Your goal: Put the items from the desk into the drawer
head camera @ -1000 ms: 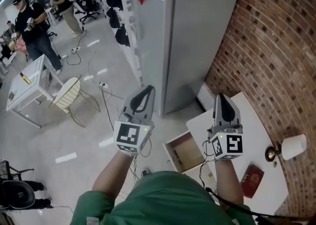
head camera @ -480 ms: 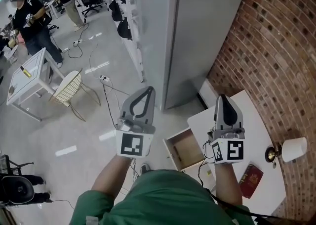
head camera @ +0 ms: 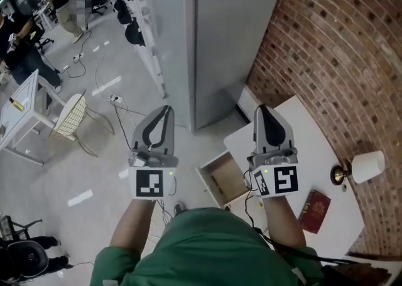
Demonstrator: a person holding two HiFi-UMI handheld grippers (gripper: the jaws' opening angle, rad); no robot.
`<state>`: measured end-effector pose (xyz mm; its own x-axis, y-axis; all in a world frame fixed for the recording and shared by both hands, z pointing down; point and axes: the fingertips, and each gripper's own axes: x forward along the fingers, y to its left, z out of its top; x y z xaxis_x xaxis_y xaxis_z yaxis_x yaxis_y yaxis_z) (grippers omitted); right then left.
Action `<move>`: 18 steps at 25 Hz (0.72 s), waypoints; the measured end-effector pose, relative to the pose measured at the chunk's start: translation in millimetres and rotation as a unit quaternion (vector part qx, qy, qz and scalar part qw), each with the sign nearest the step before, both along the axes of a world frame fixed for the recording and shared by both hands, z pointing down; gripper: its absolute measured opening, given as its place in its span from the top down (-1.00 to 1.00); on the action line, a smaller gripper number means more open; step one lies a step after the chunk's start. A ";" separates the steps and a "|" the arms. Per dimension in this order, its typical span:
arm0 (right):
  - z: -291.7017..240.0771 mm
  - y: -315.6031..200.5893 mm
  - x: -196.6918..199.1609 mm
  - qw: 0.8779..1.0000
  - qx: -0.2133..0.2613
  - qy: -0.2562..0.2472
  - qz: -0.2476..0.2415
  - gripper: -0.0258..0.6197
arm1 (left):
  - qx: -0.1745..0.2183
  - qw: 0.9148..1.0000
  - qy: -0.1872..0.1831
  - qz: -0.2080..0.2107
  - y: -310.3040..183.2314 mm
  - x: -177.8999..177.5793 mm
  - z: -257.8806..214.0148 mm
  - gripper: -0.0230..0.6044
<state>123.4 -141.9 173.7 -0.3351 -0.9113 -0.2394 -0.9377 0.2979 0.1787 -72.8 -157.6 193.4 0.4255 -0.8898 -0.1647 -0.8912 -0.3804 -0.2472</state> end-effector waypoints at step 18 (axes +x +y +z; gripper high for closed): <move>8.6 2.7 3.4 1.000 -0.013 0.007 -0.009 0.92 | -0.022 1.000 -0.015 0.016 -2.6 13.9 12.9 0.90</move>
